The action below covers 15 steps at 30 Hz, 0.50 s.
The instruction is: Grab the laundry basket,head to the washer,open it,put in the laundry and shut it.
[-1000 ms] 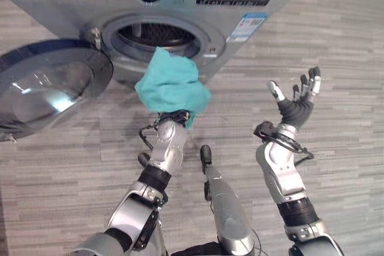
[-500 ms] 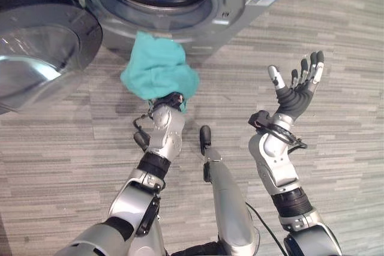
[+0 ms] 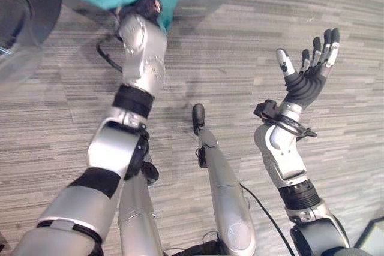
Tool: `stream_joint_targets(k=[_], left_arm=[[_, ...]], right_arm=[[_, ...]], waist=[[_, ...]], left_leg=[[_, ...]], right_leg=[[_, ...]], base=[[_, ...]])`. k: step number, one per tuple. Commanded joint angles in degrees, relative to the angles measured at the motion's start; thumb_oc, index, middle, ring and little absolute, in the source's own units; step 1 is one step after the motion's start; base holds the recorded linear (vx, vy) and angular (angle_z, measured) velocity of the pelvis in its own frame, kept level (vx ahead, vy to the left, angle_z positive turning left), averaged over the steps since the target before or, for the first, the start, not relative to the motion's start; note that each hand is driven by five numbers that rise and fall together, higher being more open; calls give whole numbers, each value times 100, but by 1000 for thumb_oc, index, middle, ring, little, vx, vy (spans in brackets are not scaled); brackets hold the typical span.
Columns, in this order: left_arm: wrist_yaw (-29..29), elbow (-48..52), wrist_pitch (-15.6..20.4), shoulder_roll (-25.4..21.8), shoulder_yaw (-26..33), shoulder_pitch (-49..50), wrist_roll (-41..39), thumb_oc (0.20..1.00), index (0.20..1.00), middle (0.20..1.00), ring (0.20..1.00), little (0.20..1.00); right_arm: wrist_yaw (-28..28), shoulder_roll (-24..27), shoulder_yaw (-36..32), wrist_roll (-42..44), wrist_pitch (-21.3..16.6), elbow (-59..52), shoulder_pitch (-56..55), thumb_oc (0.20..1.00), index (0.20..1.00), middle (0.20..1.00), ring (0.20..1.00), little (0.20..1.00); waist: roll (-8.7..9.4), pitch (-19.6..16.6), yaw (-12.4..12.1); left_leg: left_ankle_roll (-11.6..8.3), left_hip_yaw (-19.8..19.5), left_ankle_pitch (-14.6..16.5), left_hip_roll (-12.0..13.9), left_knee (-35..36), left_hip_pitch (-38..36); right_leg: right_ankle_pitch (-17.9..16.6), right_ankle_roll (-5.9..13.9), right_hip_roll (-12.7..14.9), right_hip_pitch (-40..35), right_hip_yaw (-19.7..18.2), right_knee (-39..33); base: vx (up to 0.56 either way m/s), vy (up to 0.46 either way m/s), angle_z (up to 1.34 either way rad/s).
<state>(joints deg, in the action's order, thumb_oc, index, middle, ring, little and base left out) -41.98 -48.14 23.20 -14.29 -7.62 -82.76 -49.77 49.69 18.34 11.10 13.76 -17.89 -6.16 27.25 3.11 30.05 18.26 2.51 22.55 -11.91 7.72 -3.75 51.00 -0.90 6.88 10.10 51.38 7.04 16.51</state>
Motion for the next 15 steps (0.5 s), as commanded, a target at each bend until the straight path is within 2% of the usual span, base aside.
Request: stream_joint_targets(k=[1,9,11,15], left_arm=[[145,167,213,-150,88,-275,-110,200,200,200,200,200],[-71,574,175,-117,-81,-384,71,200,200,200,200,200],[-114,408,-12,-170,-165,-579,137,200,200,200,200,200],[70,-168,-674,-741,-679,-1364,574,200,200,200,200,200]], right_arm=[[-16,224,-740,117,-522,-422,-326,1000,1000,1000,1000,1000],[101,480,-1268,9,-509,-504,-557,1000,1000,1000,1000,1000],[112,557,-1321,40,-519,-491,-544,1000,1000,1000,1000,1000],[44,997,-1684,88,-545,-547,-748,1000,1000,1000,1000,1000]], waist=[[-235,-274,319],[-326,-322,400],[-338,-342,433],[-418,-392,564]], left_leg=[[-926,-534,1200,450,-639,-90],[-925,-631,1178,443,-531,107],[-936,-601,1197,456,-548,125],[-952,-570,1222,470,-583,92]], right_leg=[[236,108,51,244,-45,-2],[269,85,-143,506,-78,-71],[264,81,-182,549,-116,-95],[287,60,-233,540,-168,-143]], base=[[67,-46,0],[54,-28,3],[45,-6,-2],[39,-11,-4]])
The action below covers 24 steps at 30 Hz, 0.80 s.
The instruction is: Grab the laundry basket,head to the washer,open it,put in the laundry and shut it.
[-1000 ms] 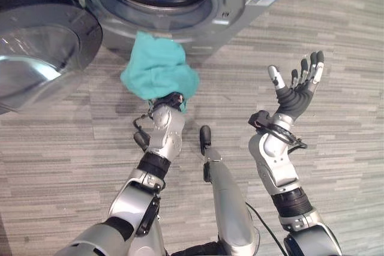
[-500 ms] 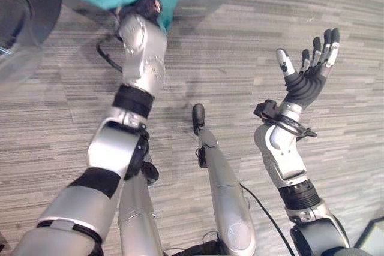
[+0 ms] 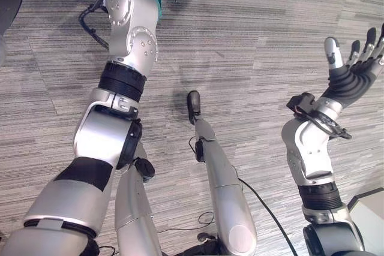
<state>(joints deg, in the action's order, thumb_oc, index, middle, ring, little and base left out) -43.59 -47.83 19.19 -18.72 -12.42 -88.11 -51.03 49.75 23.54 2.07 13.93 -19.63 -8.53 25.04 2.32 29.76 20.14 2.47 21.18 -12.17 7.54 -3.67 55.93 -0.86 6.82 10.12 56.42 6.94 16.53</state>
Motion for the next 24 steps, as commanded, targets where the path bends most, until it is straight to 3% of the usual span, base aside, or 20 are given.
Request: stream_joint_targets(k=[1,2,3,5,6,11,14,17,19,21,22,24], left_arm=[[284,-386,-359,-471,-447,-1232,815,200,200,200,200,200],[296,-411,-354,-469,-456,-1262,806,200,200,200,200,200],[-168,214,-39,-1049,-931,-2007,1196,200,200,200,200,200],[-314,538,46,-1148,-1081,-2134,1343,200,200,200,200,200],[-415,722,112,-1250,-1081,-2123,1449,1000,1000,1000,1000,1000],[-115,1108,396,-1415,-922,-1615,1184,1000,1000,1000,1000,1000],[-4,740,290,-1453,-764,-1442,953,1000,1000,1000,1000,1000],[495,-510,-456,-1478,-1081,-1564,982,1000,1000,1000,1000,1000],[714,-848,-679,-1483,-1243,-1693,1033,1000,1000,1000,1000,1000],[990,-1415,-1141,-1576,-1627,-1907,1434,1000,1000,1000,1000,1000],[1150,-2051,-1653,-1774,-2297,-2386,2323,1000,1000,1000,1000,1000],[1308,-2306,-1850,-1828,-2563,-2603,2639,1000,1000,1000,1000,1000]], right_arm=[[-12,614,-935,91,-425,-360,-586,1000,1000,1000,1000,1000],[-16,612,-947,94,-424,-359,-577,1000,1000,1000,1000,1000],[-181,917,-1274,63,-573,-502,-1088,1000,1000,1000,1000,1000],[-262,917,-1396,115,-625,-554,-1286,1000,1000,1000,1000,1000],[-300,869,-1447,87,-614,-619,-1466,1000,1000,1000,1000,1000],[-560,847,-1470,72,-440,-741,-1826,1000,1000,1000,1000,1000],[-669,817,-1320,153,-445,-656,-1694,1000,1000,1000,1000,1000],[-864,1005,-1281,287,-559,-626,-1718,1000,1000,1000,1000,1000],[-937,1047,-1269,357,-583,-623,-1714,1000,1000,1000,1000,1000],[-1040,1131,-1294,459,-607,-605,-1718,1000,1000,1000,1000,1000],[-1244,1230,-1383,638,-703,-600,-1755,1000,1000,1000,1000,1000],[-1399,1235,-1478,755,-746,-614,-1779,1000,1000,1000,1000,1000]], waist=[[-359,-315,391],[-356,-298,384],[-453,-313,431],[-472,-292,418],[-474,-283,410],[-482,-312,338],[-453,-331,312],[-469,-335,314],[-487,-336,302],[-537,-351,279],[-577,-345,262],[-570,-321,243]], left_leg=[[-955,-438,1238,489,-602,-398],[-955,-440,1238,490,-604,-401],[-963,-435,1245,490,-618,-394],[-969,-437,1241,496,-631,-381],[-970,-450,1230,505,-655,-366],[-980,-447,1237,545,-712,-448],[-992,-424,1274,557,-751,-444],[-1009,-461,1244,577,-796,-336],[-1013,-474,1229,578,-795,-313],[-1019,-478,1205,584,-787,-287],[-1034,-486,1193,602,-789,-247],[-1020,-487,1153,595,-778,-211]], right_leg=[[284,59,-245,29,-157,-165],[283,59,-246,24,-155,-166],[259,83,-289,30,-178,-226],[235,92,-301,24,-173,-250],[233,90,-320,17,-162,-256],[256,55,-388,-38,-163,-198],[208,50,-392,-27,-172,-203],[163,43,-366,21,-131,-223],[151,38,-361,33,-116,-231],[141,40,-347,36,-101,-244],[138,51,-335,48,-82,-248],[104,44,-326,67,-68,-264]], base=[[22,3,-4],[54,-1,-5],[42,-6,-5],[25,-26,-6],[-1,-37,-7],[-3,-16,-2],[-11,-6,-2],[-22,-19,-4],[0,0,0],[0,0,0],[0,0,0],[0,0,0]])
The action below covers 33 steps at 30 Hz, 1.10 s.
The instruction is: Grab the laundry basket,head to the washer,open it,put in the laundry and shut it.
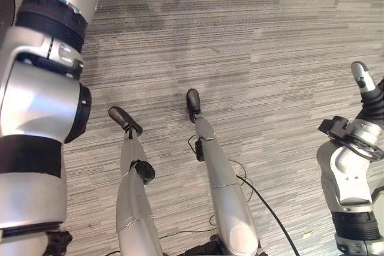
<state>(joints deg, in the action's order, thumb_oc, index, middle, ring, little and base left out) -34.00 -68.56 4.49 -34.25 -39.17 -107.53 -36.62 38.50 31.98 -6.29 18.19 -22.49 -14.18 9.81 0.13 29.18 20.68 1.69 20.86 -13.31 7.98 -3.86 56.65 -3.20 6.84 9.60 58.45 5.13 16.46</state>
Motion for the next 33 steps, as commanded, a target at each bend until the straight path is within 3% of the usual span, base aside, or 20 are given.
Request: stream_joint_targets(k=[1,2,5,7,11,13,15,18,24,28,30,32,33], left_arm=[[430,-420,-562,-407,-66,-625,1559,1000,1000,1000,1000,1000],[512,-632,-792,-492,-224,-591,2197,1000,1000,1000,1000,1000],[546,-664,-1010,-338,-414,-653,2895,1000,1000,1000,1000,1000],[523,-777,-1271,-28,-1115,-1105,4171,1000,1000,1000,1000,1000],[475,-848,-1381,-12,-1733,-1432,5036,1000,1000,1000,1000,1000],[722,-972,-1443,-70,-2160,-1493,5579,1000,1000,1000,1000,1000],[846,-1026,-1465,-88,-2214,-1505,5683,1000,1000,1000,1000,1000],[946,-1040,-1378,-83,-1856,-1407,5184,1000,1000,1000,1000,1000],[723,-704,-1130,-57,-1564,-968,5175,1000,1000,1000,1000,1000],[281,784,-945,-329,-972,18,5340,1000,1000,1000,1000,1000],[246,2497,-777,-858,-289,1228,5387,1000,1000,1000,1000,1000],[386,3587,-659,-1240,312,2582,5581,1000,1000,1000,1000,1000],[690,4196,-429,-1195,1001,3986,5390,1000,1000,1000,1000,1000]], right_arm=[[-315,429,-724,324,-470,-41,-303,1000,1000,1000,1000,1000],[-417,354,-800,325,-466,-44,-401,1000,1000,1000,1000,1000],[-499,293,-785,327,-461,-44,-446,1000,1000,1000,1000,1000],[-569,360,-773,306,-535,-50,-364,1000,1000,1000,1000,1000],[-552,472,-794,303,-649,-30,-222,1000,1000,1000,1000,1000],[-524,561,-885,290,-703,-49,-143,1000,1000,1000,1000,1000],[-498,578,-892,273,-678,-34,-68,1000,1000,1000,1000,1000],[-575,536,-793,360,-588,51,105,1000,1000,1000,1000,1000],[-732,488,-486,318,-624,-15,78,1000,1000,1000,1000,1000],[-713,382,-566,216,-646,-47,-93,1000,1000,1000,1000,1000],[-710,152,-693,205,-556,-24,-273,1000,1000,1000,1000,1000],[-743,-95,-731,229,-445,64,-392,1000,1000,1000,1000,1000],[-814,-288,-786,346,-286,212,-443,1000,1000,1000,1000,1000]], waist=[[-379,-262,155],[-405,-244,110],[-391,-228,109],[-313,-212,184],[-249,-184,262],[-227,-168,333],[-216,-159,349],[-194,-149,368],[-165,-108,354],[-246,-34,157],[-278,17,-17],[-276,13,-148],[-249,-12,-291]], left_leg=[[-938,-456,1256,551,-751,-279],[-930,-470,1241,553,-747,-263],[-929,-489,1238,570,-771,-229],[-927,-481,1252,627,-789,-187],[-928,-483,1263,669,-797,-146],[-930,-482,1268,701,-798,-121],[-930,-486,1268,710,-799,-114],[-940,-477,1249,744,-804,-132],[-950,-504,1256,786,-904,-188],[-947,-582,1257,735,-918,-309],[-938,-628,1274,688,-919,-440],[-937,-651,1266,657,-898,-612],[-951,-652,1299,625,-866,-811]], right_leg=[[339,47,-272,-138,110,-262],[344,48,-272,-126,123,-252],[356,44,-281,-122,130,-234],[336,46,-285,-79,129,-238],[329,41,-296,-31,105,-252],[325,41,-296,-10,103,-276],[327,39,-300,-2,104,-282],[334,27,-324,-4,118,-265],[357,-14,-334,-66,136,-190],[379,-5,-297,-236,174,-170],[414,-17,-287,-407,212,-166],[406,-32,-277,-591,232,-195],[404,-43,-266,-764,246,-203]], base=[[0,0,0],[0,0,0],[-6,-11,-1],[-3,6,4],[3,7,4],[8,8,-2],[12,6,-7],[2,-3,-8],[-3,-4,-2],[-7,-9,0],[-33,-2,-2],[-31,40,-3],[-22,50,0]])
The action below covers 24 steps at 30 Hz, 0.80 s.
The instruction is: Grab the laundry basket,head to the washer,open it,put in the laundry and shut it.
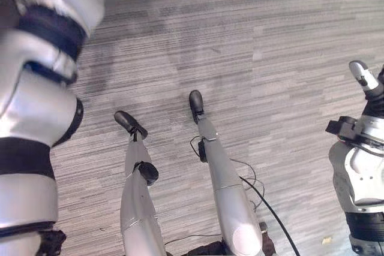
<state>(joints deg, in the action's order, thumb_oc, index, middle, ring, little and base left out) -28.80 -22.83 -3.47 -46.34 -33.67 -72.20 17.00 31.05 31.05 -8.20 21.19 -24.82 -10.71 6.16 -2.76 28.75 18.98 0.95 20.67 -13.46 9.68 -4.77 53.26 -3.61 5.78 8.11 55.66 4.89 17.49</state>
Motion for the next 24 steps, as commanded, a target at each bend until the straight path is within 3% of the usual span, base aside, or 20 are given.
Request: stream_joint_targets(k=[1,2,5,6,9,17,18,24], left_arm=[[191,-301,352,0,542,568,49,1000,1000,1000,1000,1000],[428,359,553,103,1103,1839,-73,1000,1000,1000,1000,1000],[639,722,607,262,1439,2621,-195,1000,1000,1000,1000,1000],[968,1187,752,546,1721,3625,-447,1000,1000,1000,1000,1000],[1382,1747,1076,792,1885,4986,-698,1000,1000,1000,1000,1000],[1936,2012,1462,1043,1882,6648,-1624,1000,1000,1000,1000,1000],[1983,1883,1518,1224,1881,6954,-2000,1000,1000,1000,1000,1000],[2011,1594,1638,1470,2143,7733,-2503,1000,1000,1000,1000,1000]], right_arm=[[-76,-163,-569,54,-51,-142,-100,1000,1000,1000,1000,1000],[-155,-307,-659,92,70,-54,-189,1000,1000,1000,1000,1000],[-218,-361,-561,172,126,-7,-252,1000,1000,1000,1000,1000],[-373,-488,-510,194,306,116,-325,1000,1000,1000,1000,1000],[-567,-670,-284,24,595,349,-494,1000,1000,1000,1000,1000],[-973,-683,367,246,849,1314,-541,1000,1000,1000,1000,1000],[-1083,-707,565,338,954,1609,-485,1000,1000,1000,1000,1000],[-1224,-707,644,395,952,1800,-537,1000,1000,1000,1000,1000]], waist=[[30,14,-90],[13,-22,-221],[-4,-75,-206],[0,-115,-305],[34,-164,-433],[156,-265,-682],[182,-379,-778],[274,-755,-938]], left_leg=[[-868,-619,1285,452,-760,-484],[-881,-596,1312,407,-678,-713],[-871,-565,1261,371,-606,-882],[-848,-552,1282,319,-582,-1119],[-785,-564,1347,251,-593,-1637],[-675,-613,1519,176,-570,-2740],[-657,-641,1543,174,-571,-2952],[-553,-675,1813,207,-715,-3501]], right_leg=[[414,56,-116,-496,267,-327],[413,61,-84,-720,292,-402],[346,54,-59,-896,314,-490],[332,45,-31,-1154,327,-553],[371,27,56,-1660,404,-514],[510,22,138,-2790,476,-530],[509,45,168,-3076,509,-615],[504,126,226,-3758,488,-841]], base=[[-16,63,2],[-28,31,9],[-30,45,8],[-41,82,10],[-16,57,13],[49,53,12],[62,29,-2],[112,84,-2]])
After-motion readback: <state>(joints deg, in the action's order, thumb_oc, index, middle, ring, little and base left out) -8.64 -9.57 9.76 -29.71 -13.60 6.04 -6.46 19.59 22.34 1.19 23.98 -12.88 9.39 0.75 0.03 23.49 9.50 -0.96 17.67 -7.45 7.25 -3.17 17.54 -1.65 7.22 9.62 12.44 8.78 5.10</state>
